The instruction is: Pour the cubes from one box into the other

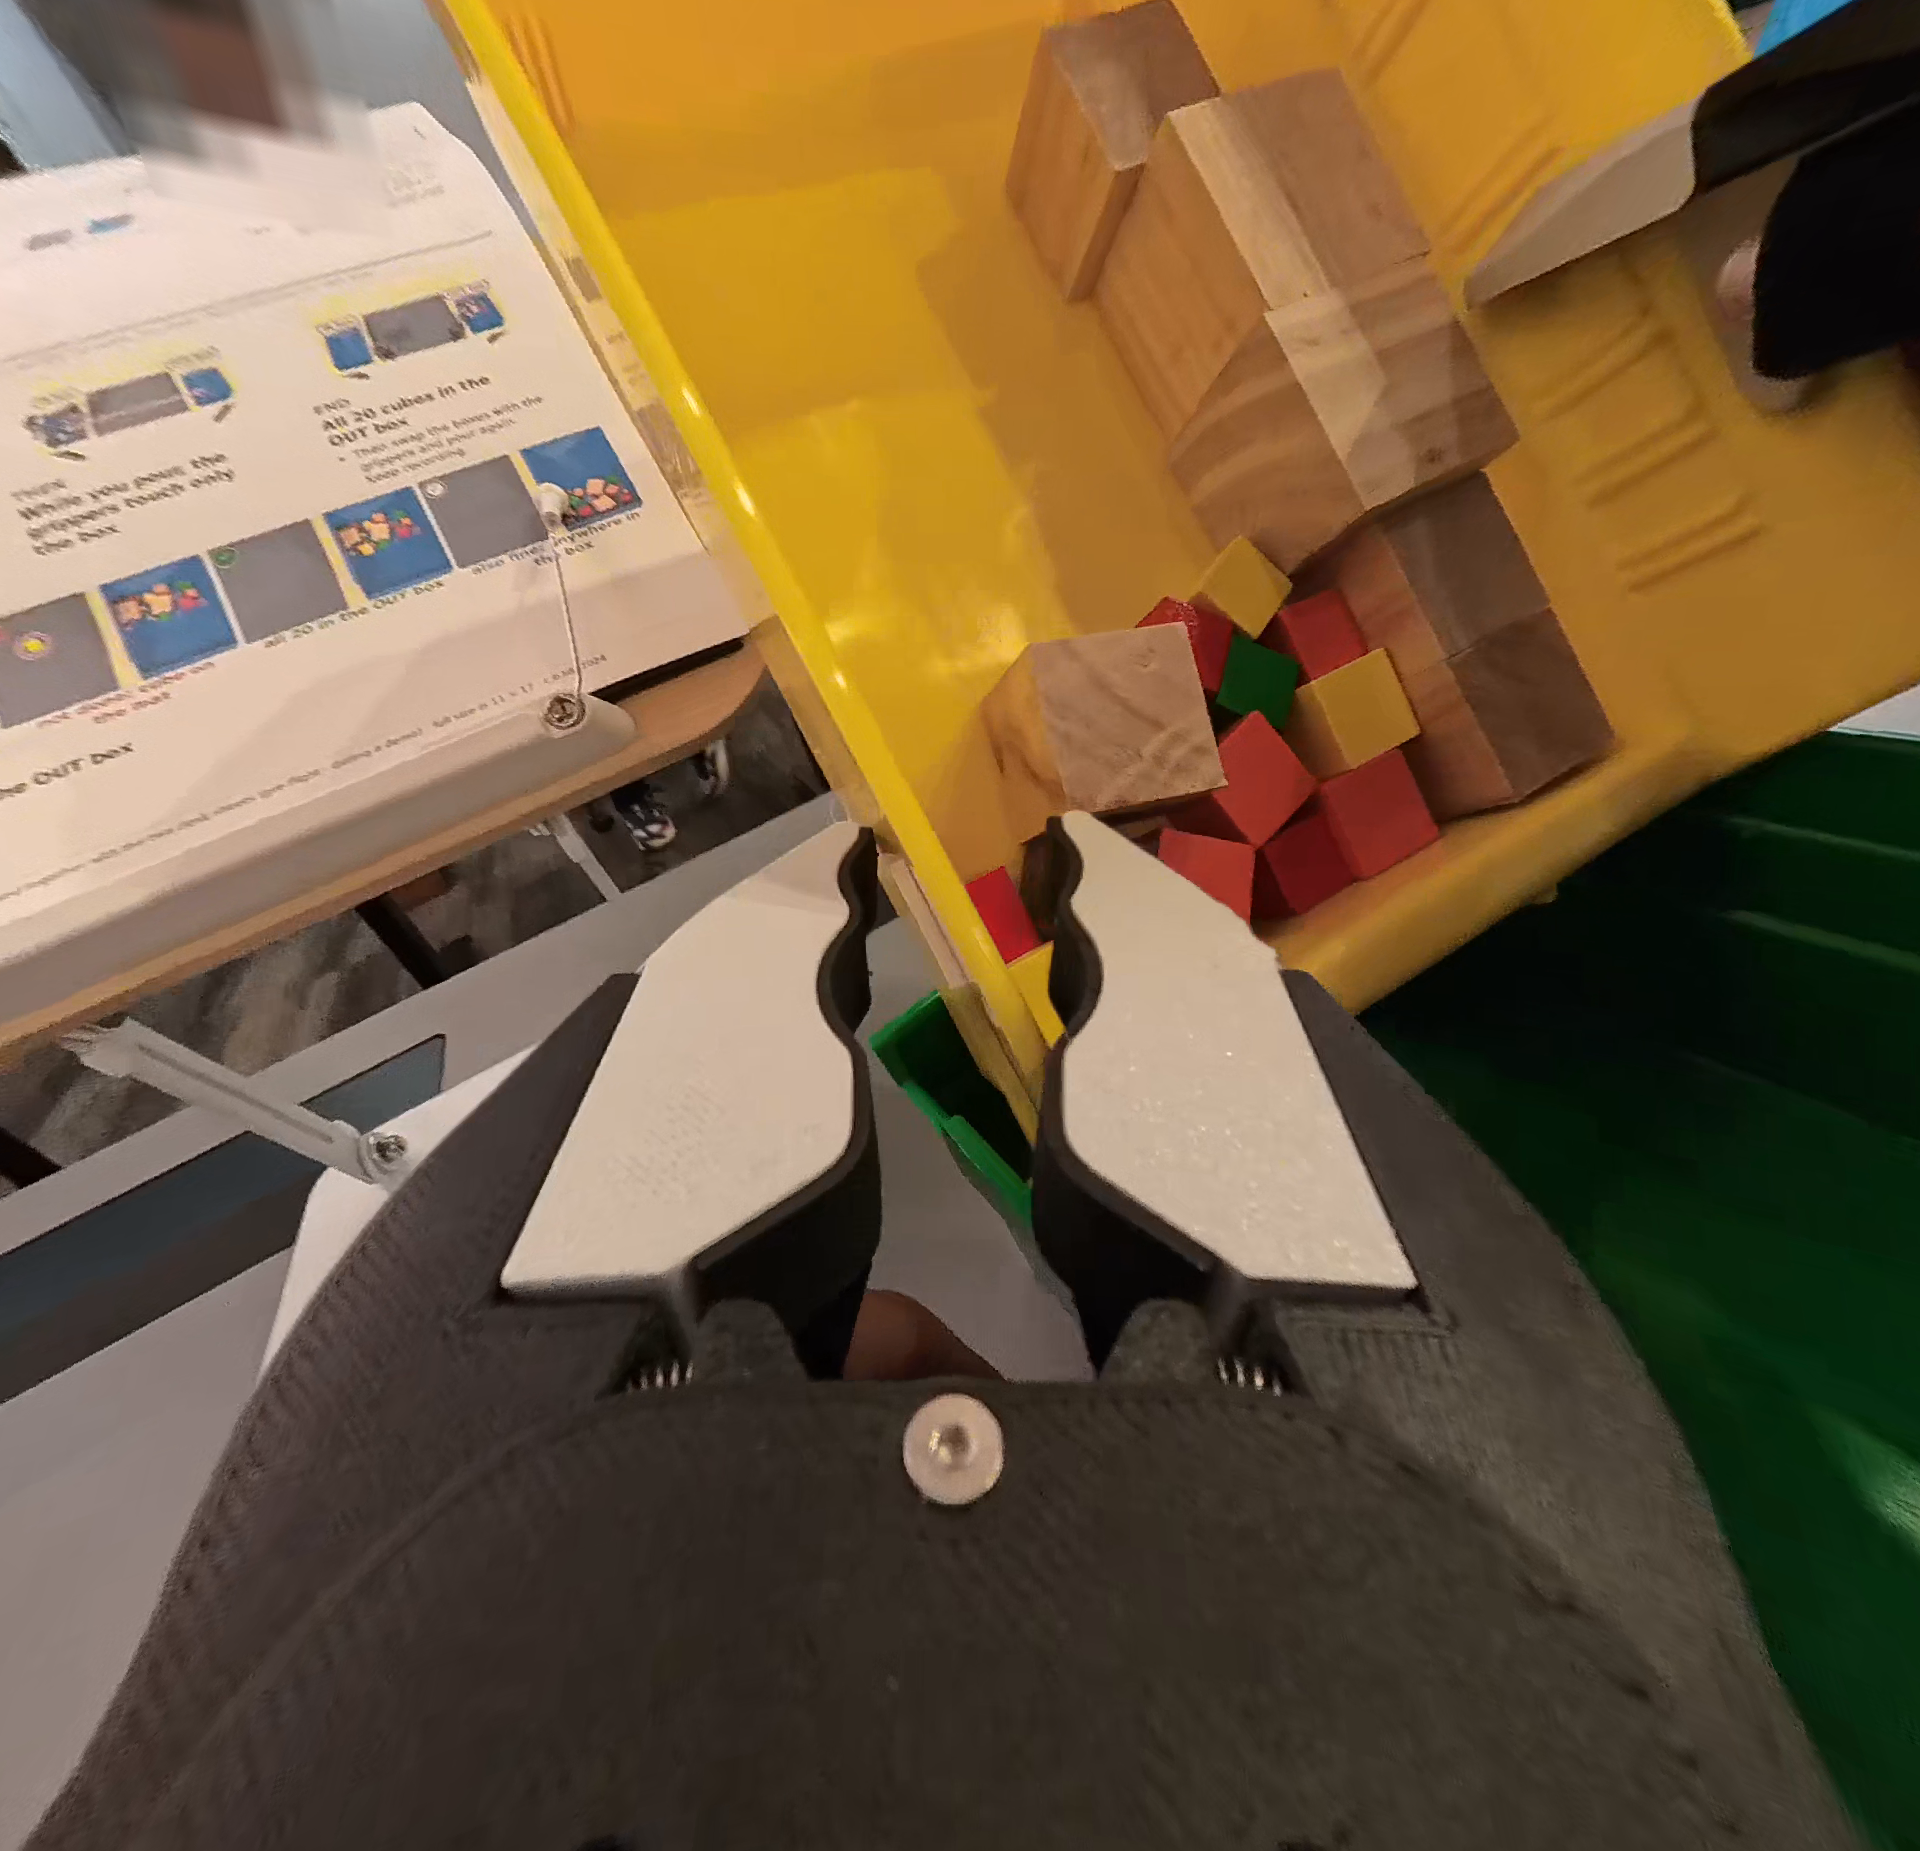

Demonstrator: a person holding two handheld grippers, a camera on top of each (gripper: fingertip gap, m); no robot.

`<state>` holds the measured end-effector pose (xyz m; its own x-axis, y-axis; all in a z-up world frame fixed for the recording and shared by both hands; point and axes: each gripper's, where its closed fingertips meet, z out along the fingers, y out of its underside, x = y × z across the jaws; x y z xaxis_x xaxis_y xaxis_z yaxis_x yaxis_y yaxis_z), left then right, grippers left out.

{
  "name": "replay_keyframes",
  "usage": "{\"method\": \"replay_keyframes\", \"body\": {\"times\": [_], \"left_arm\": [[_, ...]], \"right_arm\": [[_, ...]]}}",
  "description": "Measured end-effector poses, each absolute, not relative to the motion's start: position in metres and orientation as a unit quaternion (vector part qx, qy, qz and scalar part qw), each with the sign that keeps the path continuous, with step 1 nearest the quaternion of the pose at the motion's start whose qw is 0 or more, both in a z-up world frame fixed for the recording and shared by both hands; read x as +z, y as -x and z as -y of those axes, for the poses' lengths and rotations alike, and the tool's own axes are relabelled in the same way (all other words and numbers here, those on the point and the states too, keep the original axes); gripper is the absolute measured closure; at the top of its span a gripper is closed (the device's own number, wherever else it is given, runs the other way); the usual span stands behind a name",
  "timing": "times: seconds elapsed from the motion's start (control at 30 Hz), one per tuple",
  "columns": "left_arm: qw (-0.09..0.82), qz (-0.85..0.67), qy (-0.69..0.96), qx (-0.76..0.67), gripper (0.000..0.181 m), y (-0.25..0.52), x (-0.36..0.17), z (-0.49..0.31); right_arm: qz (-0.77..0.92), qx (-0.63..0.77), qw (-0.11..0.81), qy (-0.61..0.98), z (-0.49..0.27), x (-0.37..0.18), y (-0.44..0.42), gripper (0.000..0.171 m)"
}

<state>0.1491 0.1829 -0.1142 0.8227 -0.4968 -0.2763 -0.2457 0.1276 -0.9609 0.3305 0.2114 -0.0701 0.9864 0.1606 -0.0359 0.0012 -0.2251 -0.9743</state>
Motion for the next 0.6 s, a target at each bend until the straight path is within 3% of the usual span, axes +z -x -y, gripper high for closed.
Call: {"method": "replay_keyframes", "body": {"times": [0.03, 0.3, 0.6], "left_arm": [[0.689, -0.284, 0.659, -0.097, 0.149, -0.149, -0.113, -0.183], [0.646, -0.266, 0.709, -0.100, 0.138, -0.150, -0.085, -0.200], [0.636, -0.205, 0.740, -0.075, 0.170, -0.142, -0.076, -0.227]], "right_arm": [[0.052, 0.060, 0.622, 0.779, -0.211, -0.070, -0.330, 0.171], [0.062, 0.050, 0.631, 0.772, -0.210, -0.072, -0.325, 0.171], [0.054, 0.052, 0.653, 0.754, -0.207, -0.063, -0.327, 0.171]]}}
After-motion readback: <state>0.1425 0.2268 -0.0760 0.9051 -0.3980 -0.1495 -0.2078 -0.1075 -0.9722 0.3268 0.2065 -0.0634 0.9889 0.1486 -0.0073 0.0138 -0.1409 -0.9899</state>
